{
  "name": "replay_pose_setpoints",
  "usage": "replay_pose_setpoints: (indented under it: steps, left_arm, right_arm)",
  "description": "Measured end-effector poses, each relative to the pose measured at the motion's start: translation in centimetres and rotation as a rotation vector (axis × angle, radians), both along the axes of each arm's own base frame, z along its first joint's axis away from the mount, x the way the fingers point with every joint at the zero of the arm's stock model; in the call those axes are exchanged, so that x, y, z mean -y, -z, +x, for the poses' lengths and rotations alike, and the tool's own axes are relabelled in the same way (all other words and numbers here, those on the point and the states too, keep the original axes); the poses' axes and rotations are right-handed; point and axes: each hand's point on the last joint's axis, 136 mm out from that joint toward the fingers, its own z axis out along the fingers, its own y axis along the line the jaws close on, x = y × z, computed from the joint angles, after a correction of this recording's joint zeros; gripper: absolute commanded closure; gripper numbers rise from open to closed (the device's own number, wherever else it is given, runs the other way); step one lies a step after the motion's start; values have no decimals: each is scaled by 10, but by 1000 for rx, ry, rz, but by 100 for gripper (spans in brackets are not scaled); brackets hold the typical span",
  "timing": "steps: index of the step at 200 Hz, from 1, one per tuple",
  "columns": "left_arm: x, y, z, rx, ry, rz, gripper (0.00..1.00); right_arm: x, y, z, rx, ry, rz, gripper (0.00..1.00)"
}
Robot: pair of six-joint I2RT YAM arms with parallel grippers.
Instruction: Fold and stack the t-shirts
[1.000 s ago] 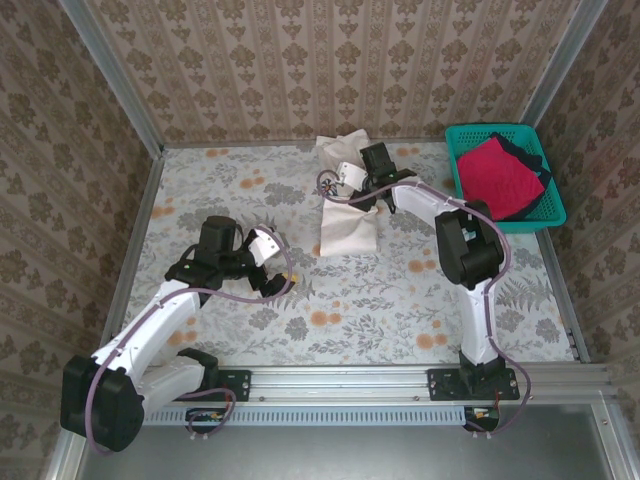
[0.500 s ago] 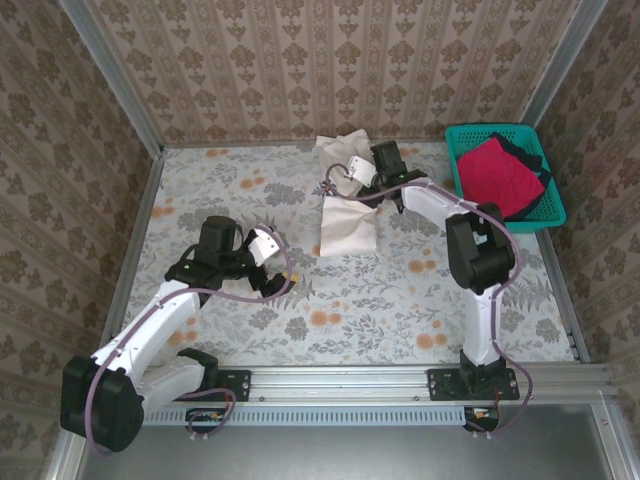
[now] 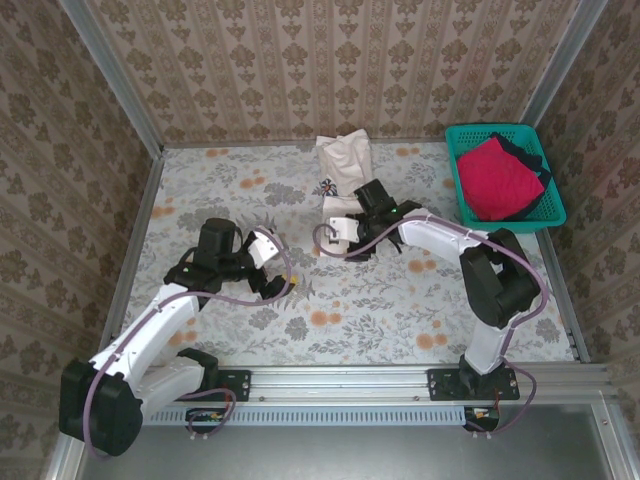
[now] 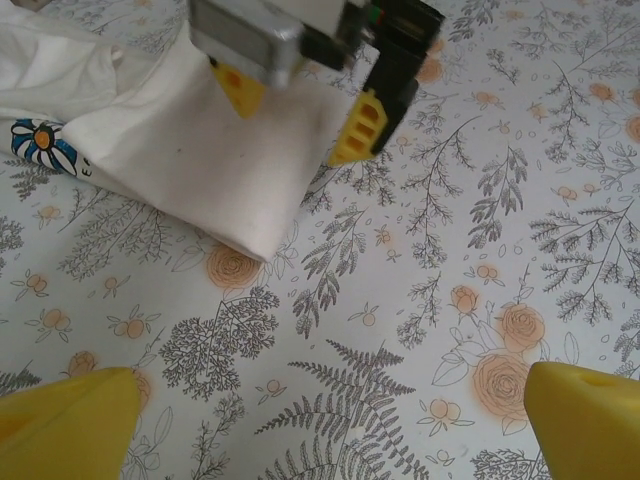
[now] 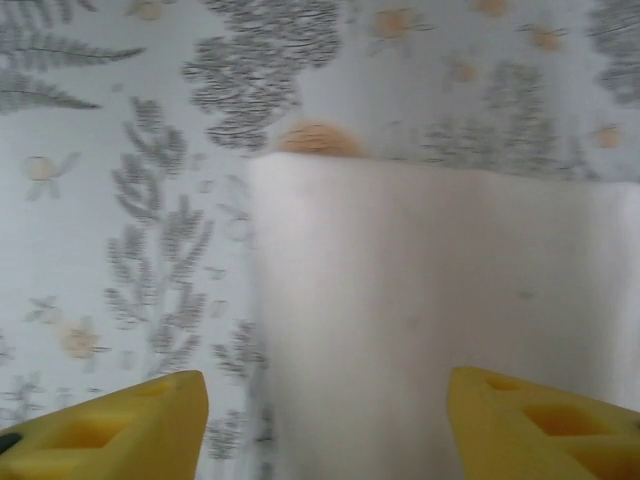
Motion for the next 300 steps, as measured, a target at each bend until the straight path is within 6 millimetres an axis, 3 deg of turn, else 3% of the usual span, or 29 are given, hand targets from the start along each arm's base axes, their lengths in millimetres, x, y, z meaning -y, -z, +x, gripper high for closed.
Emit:
replay_pose_setpoints:
  steps: [73,104,145,160,180,205,227,261,300]
  left_arm:
    - [1,1,-1,-2,5,1,0]
    - [1,1,-1,-2,4,1,0]
    - [1,1,-1,-2,4,1,0]
    - [1,1,-1,-2,4,1,0]
    - [1,2,-1,0,4,1,0]
    - [0,5,-1,-4,0,8,0]
    - [1,6,-2,-4,2,10,0]
    - [3,6,5,8,-31,-31,0]
    - [6,27,35,-88,-191,-74,0]
  right_arm:
    - [11,49,-2,-88,25,-89,43]
    - [11,57,1,-92,29,-102,46]
    - [11,58,18,-2,70,-134,77]
    - [11,58,23,33,78,-145,81]
    - [10,57,23,54,66,-156,100]
    - [11,54,21,51,72,-154,100]
    - [17,50,5,15,74,-145,100]
    - [24,25,-42,-73,57,-125,100]
    - [25,0,-89,-136,34,-105,100]
